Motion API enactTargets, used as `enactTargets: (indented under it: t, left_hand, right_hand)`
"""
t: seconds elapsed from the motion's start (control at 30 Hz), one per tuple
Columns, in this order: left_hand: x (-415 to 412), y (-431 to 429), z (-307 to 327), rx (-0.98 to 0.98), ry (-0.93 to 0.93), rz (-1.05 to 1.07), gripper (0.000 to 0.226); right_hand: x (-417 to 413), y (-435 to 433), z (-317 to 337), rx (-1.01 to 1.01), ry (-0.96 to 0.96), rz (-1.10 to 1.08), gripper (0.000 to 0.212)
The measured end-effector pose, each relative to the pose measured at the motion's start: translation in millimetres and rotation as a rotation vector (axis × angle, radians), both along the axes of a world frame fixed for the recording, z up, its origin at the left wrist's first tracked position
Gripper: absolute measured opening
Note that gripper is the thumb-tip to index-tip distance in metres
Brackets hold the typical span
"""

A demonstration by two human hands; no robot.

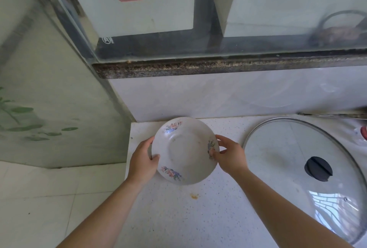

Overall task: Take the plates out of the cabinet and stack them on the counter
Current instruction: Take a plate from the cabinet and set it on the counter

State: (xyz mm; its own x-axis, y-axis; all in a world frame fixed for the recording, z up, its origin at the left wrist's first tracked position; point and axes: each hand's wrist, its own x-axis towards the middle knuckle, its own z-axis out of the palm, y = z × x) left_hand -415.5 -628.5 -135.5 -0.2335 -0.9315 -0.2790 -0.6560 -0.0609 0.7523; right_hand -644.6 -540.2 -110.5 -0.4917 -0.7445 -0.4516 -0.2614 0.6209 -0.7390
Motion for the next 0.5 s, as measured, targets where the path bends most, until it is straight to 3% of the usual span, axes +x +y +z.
enactTargets:
  t: [0.5]
  left_hand:
    - [-8.7,-3.3,6.0,-0.003,-0.051,-0.026,0.057]
  right_hand:
    - [0.0,-7.9,-5.7,0.005,0.031,-0.037,0.042]
